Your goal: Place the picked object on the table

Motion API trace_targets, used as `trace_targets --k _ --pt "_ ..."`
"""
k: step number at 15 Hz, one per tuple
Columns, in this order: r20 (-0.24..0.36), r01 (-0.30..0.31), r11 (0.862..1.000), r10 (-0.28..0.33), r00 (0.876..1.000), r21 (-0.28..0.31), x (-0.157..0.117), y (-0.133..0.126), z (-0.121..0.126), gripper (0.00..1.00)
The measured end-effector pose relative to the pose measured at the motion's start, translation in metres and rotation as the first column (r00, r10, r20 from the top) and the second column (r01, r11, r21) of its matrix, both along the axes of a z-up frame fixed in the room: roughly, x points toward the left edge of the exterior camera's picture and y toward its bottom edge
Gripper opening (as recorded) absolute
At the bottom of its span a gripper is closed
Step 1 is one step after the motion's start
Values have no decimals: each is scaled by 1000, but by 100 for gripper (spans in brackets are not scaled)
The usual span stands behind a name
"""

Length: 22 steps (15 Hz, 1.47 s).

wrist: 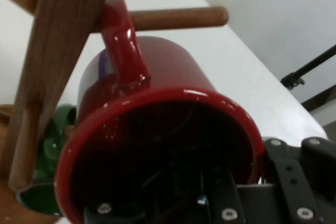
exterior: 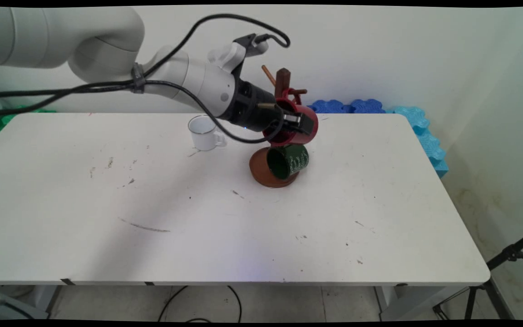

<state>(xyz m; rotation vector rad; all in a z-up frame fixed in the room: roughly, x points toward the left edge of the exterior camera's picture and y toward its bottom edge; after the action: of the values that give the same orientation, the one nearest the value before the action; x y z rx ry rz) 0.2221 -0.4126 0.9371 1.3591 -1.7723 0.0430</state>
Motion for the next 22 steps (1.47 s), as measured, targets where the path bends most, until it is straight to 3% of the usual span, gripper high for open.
trace_targets --k 8,16,19,22 --pt "-85 19 999 -22 996 -26 -4 15 32 0" --pt "-156 80 995 -88 984 -55 11 54 79 0" --pt "-154 112 991 -121 981 -70 20 64 90 0" --pt "-103 172 981 -181 978 -88 40 74 96 0"
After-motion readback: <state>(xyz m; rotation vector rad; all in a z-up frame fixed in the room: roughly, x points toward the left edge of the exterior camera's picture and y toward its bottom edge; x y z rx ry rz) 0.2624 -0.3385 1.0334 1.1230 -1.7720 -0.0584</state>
